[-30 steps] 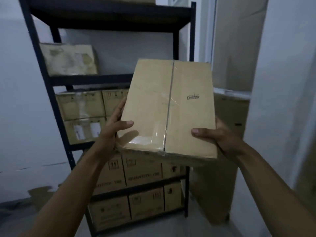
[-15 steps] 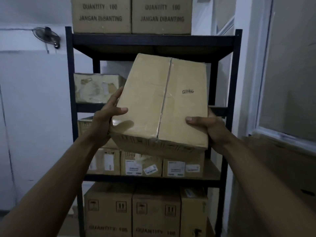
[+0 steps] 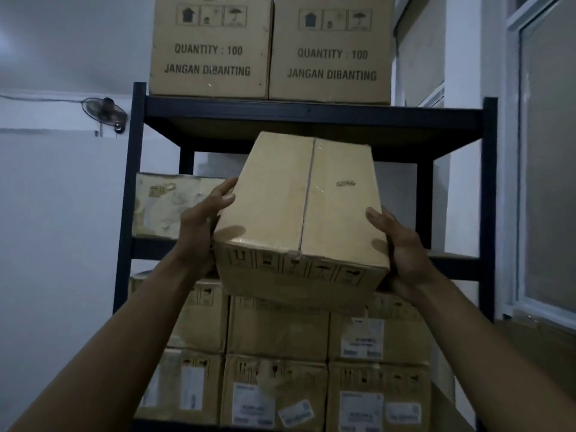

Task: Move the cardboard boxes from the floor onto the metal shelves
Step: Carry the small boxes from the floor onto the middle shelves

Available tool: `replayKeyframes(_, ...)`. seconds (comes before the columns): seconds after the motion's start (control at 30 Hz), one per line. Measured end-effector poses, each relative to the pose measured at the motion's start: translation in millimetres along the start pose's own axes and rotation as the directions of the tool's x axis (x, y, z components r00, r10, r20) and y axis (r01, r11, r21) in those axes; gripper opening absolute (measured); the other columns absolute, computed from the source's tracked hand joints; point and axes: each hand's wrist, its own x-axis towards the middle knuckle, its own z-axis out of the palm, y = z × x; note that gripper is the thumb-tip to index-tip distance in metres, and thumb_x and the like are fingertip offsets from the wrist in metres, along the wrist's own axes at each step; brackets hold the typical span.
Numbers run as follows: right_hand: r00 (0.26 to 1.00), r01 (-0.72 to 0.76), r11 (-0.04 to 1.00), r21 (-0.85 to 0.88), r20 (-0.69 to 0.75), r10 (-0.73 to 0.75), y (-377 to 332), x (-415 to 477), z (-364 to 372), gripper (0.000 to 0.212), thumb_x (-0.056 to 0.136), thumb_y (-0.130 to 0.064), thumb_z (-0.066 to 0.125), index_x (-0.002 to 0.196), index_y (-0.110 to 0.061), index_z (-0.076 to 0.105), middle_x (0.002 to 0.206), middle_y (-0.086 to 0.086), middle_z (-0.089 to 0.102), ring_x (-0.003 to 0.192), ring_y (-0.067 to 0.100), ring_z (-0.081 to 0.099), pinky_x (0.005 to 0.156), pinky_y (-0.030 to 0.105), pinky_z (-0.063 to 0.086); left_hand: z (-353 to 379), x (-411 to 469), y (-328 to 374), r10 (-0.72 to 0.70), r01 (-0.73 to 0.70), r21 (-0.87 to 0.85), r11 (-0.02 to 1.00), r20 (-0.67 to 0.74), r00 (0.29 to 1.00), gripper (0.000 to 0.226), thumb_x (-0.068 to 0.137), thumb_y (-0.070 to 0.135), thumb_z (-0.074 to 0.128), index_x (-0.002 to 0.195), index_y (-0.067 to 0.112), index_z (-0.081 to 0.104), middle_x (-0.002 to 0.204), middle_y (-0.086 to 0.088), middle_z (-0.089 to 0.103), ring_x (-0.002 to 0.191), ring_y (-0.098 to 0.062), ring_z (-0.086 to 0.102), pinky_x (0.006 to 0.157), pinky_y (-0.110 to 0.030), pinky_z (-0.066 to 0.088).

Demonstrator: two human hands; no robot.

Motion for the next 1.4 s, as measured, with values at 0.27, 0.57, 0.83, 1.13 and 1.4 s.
replayKeyframes(0.27, 0.983, 0.159, 0.981, 0.113, -0.107, -0.147, 63.6, 45.8, 8.0, 0.083, 0.079, -0.031, 0.064, 0.155, -0.029, 0.032, 0.146, 0.004, 0.056, 0.126, 0.027, 0.061, 0.101, 0.050, 0.050, -45.7, 51.0, -38.9, 0.129, -0.127, -0.028, 0.992, 0.142, 0.981, 0.074, 0.069, 0.035, 0.063, 0.141, 0.030, 0.050, 0.136, -0.009, 0.053, 0.115, -0.035, 0.057, 0.084, -0.046, 0.049)
replayKeyframes(0.57, 0.938, 0.266, 0.885, -0.382, -0.109, -0.329, 90.7, 91.5, 5.5, 0.087, 0.056, -0.049, 0.081, 0.136, -0.029, 0.053, 0.125, -0.009, 0.067, 0.113, 0.011, 0.065, 0.084, 0.029, 0.059, -64.8, 90.0, -84.4, 0.290, -0.202, 0.424, 0.883, -0.156, 0.944, 0.071, 0.076, 0.049, 0.070, 0.140, 0.028, 0.049, 0.127, 0.006, 0.062, 0.114, -0.013, 0.062, 0.084, -0.033, 0.058)
replayKeyframes(0.83, 0.914, 0.267, 0.797, -0.542, -0.118, -0.387, 123.0, 103.8, -5.4, 0.061, 0.064, -0.075, 0.069, 0.121, -0.059, 0.051, 0.111, -0.032, 0.066, 0.097, -0.010, 0.065, 0.067, 0.007, 0.052, -77.7, 93.7, -127.5, 0.431, -0.210, 0.594, 0.777, -0.258, 0.865, 0.060, 0.077, 0.065, 0.060, 0.126, 0.033, 0.053, 0.118, 0.013, 0.060, 0.100, -0.002, 0.062, 0.070, -0.023, 0.055)
replayKeyframes(1.13, 0.848, 0.201, 0.583, -0.787, -0.158, -0.506, 160.8, 127.4, -15.5, 0.063, 0.083, -0.079, 0.051, 0.133, -0.042, 0.058, 0.108, -0.026, 0.068, 0.094, -0.009, 0.063, 0.072, 0.014, 0.049, -89.1, 104.6, -151.3, 0.531, -0.175, 0.755, 0.632, -0.258, 0.808, 0.042, 0.081, 0.052, 0.066, 0.112, 0.026, 0.060, 0.103, 0.017, 0.056, 0.100, -0.016, 0.056, 0.083, -0.044, 0.054)
replayKeyframes(1.4, 0.837, 0.151, 0.429, -0.891, -0.116, -0.535, 180.8, 131.7, -21.3, 0.042, 0.096, -0.046, 0.057, 0.133, -0.028, 0.059, 0.099, -0.012, 0.066, 0.090, 0.018, 0.062, 0.095, 0.049, 0.049, -87.9, 110.3, -165.0, 0.601, -0.149, 0.823, 0.548, -0.263, 0.755, 0.034, 0.081, 0.050, 0.065, 0.106, 0.028, 0.061, 0.092, 0.023, 0.053, 0.093, -0.018, 0.053, 0.081, -0.056, 0.048)
